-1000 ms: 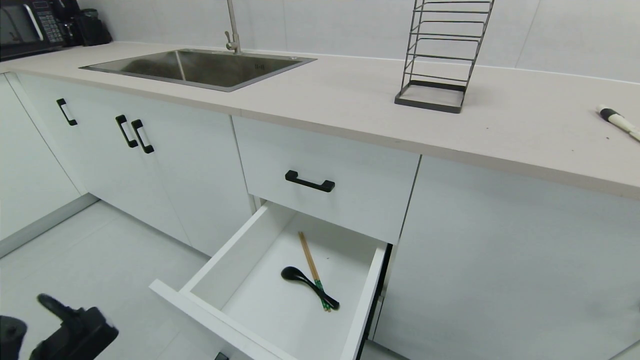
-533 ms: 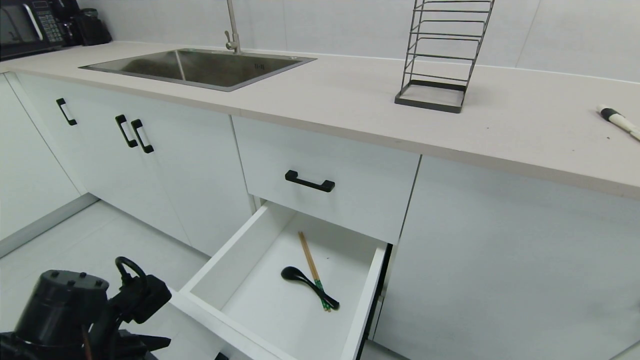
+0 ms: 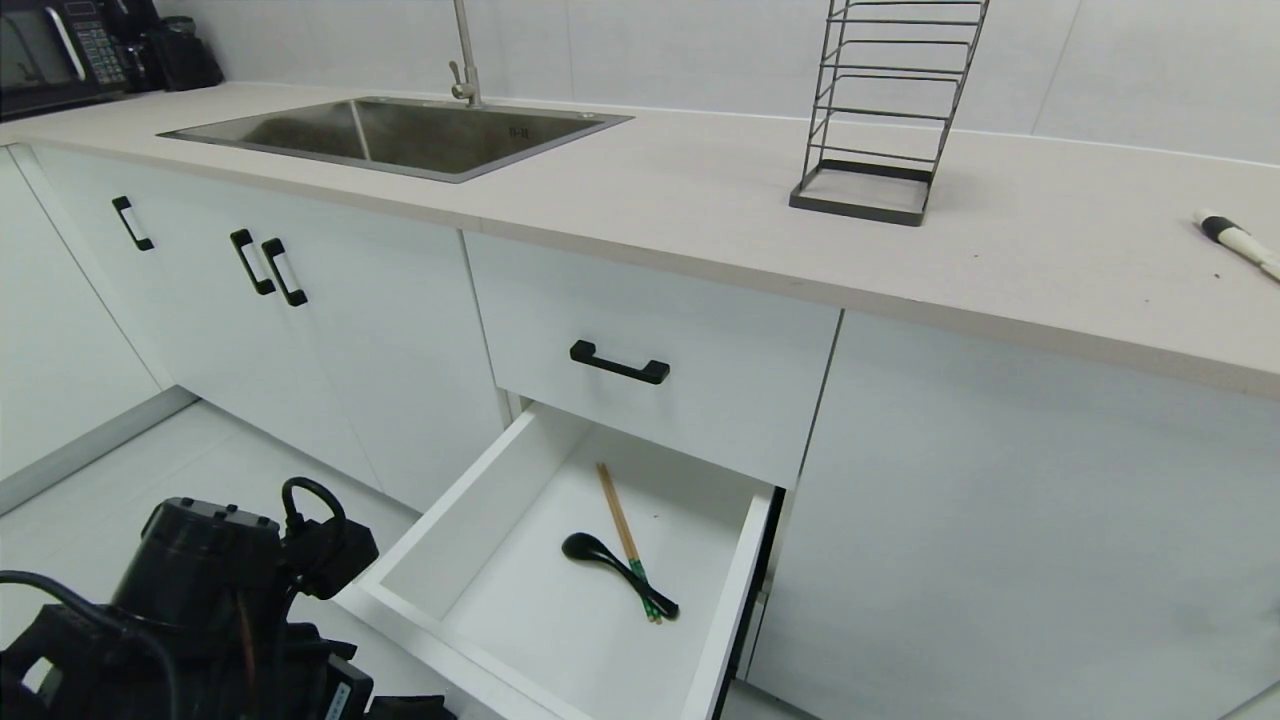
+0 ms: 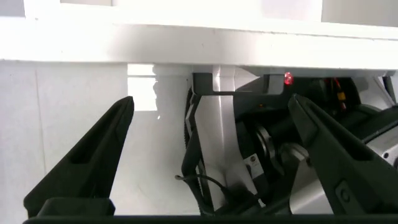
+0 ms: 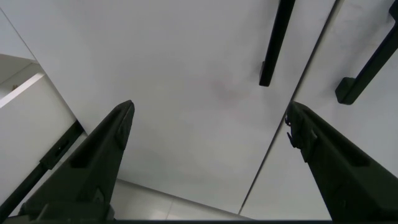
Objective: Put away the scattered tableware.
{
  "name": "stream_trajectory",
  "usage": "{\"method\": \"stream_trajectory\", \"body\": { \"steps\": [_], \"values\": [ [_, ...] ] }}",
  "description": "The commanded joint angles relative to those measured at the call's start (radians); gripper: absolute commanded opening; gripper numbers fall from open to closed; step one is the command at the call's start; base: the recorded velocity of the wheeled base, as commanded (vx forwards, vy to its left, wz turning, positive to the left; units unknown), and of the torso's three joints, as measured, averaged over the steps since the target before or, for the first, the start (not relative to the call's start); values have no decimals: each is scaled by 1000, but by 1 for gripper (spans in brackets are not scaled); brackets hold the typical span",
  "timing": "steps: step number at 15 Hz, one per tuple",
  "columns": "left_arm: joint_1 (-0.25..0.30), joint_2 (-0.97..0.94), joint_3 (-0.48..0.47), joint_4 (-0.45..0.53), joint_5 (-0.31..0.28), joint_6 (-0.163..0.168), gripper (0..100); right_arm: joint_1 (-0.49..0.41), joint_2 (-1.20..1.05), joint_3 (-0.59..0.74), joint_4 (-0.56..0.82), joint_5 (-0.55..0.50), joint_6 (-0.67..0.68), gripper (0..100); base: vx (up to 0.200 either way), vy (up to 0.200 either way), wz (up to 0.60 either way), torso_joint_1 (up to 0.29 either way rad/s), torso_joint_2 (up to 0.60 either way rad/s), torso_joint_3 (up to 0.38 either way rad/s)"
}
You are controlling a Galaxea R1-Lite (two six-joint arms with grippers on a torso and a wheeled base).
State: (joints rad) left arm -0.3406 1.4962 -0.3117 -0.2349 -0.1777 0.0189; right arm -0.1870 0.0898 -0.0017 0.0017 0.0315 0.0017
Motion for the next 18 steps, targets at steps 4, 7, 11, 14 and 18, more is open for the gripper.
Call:
{"method": "stream_trajectory", "body": {
  "steps": [4, 7, 11, 14, 18],
  "values": [
    [0, 49, -37, 0, 4, -1, 100, 0, 4, 0, 0, 1, 0, 100, 0, 0, 0, 0, 0, 0],
    [-1, 65, -43, -27, 4, 1, 100, 0, 4, 0, 0, 1, 0, 100, 0, 0, 0, 0, 0, 0],
    [-8, 91, -43, -84, 6, 9, 100, 0, 4, 0, 0, 1, 0, 100, 0, 0, 0, 0, 0, 0],
    [-9, 110, -43, -132, 4, 13, 100, 0, 4, 0, 0, 1, 0, 100, 0, 0, 0, 0, 0, 0],
    [-9, 134, -41, -192, 3, 13, 100, 0, 4, 0, 0, 1, 0, 100, 0, 0, 0, 0, 0, 0]
  ]
}}
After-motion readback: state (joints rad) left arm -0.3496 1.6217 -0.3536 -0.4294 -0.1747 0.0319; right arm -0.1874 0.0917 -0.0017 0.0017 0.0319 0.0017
